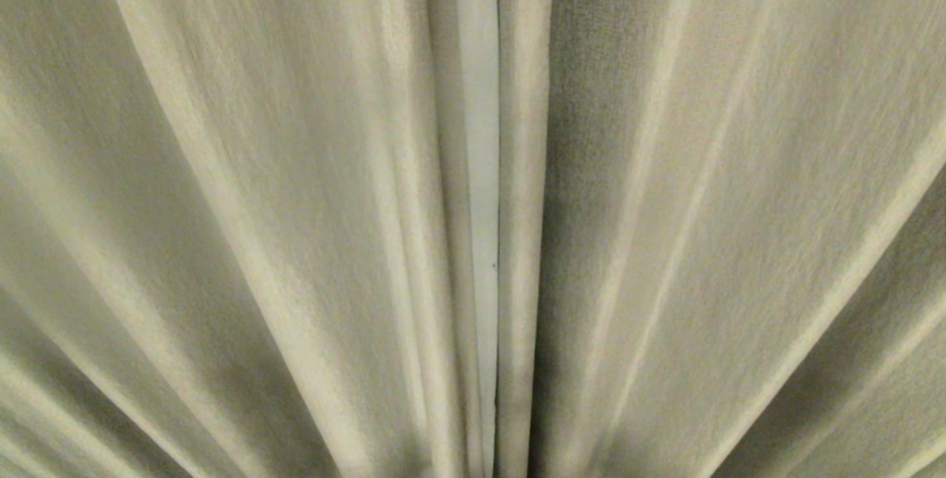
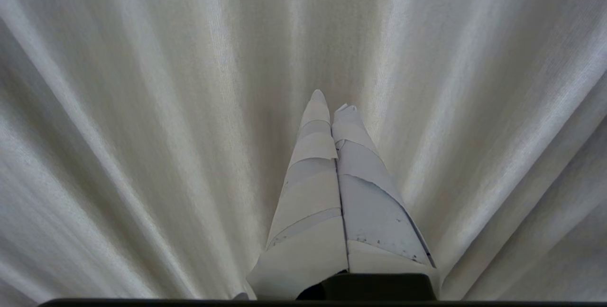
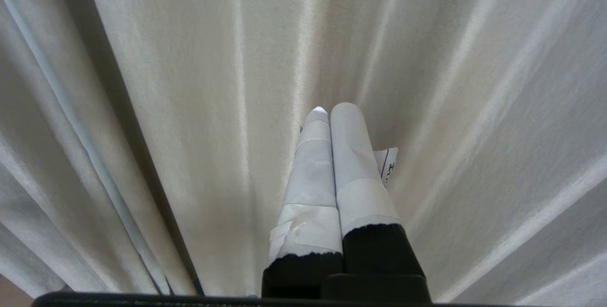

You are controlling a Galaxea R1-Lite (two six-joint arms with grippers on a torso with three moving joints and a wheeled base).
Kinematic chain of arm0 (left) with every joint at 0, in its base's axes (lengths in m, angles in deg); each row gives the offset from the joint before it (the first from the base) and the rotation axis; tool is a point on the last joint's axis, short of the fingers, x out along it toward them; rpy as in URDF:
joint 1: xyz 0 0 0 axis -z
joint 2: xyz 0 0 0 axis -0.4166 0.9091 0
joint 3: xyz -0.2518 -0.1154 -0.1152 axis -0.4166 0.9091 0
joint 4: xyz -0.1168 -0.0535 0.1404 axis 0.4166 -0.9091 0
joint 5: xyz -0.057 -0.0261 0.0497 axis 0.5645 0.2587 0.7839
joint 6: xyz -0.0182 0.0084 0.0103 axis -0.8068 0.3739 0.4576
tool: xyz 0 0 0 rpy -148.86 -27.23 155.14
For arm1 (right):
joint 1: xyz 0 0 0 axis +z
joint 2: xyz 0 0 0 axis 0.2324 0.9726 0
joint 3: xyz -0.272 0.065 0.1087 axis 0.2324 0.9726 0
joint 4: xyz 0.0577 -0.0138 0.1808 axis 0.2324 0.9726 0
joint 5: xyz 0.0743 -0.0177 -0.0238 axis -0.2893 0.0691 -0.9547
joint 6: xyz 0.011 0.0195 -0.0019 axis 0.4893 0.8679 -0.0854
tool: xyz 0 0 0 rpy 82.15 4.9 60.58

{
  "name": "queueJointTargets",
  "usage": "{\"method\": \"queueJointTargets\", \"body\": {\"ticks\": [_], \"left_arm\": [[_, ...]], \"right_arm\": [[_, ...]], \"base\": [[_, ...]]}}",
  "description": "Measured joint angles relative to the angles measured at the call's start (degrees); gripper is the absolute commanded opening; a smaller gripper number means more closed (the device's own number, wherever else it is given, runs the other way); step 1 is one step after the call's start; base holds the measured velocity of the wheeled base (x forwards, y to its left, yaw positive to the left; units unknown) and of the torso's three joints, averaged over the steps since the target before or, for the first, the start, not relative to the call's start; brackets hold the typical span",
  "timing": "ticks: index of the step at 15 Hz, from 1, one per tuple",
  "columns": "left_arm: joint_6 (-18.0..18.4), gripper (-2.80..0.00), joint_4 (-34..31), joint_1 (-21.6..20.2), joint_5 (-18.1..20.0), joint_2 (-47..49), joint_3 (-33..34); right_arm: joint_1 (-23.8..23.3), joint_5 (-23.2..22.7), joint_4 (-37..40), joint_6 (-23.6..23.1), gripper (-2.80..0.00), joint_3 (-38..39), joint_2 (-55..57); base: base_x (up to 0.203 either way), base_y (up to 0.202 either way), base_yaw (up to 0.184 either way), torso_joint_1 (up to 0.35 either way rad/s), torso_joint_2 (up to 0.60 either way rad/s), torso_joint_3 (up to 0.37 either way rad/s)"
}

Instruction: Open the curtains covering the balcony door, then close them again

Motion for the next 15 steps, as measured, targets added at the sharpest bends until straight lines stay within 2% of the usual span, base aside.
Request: {"method": "queueJointTargets", "body": {"ticks": [15], "left_arm": [[-0.09,-2.80,0.02,0.00,0.00,0.00,0.00]], "right_arm": [[0.01,0.00,0.02,0.00,-2.80,0.00,0.00]], "base": [[0.000,0.000,0.000,0.000,0.00,0.000]]}}
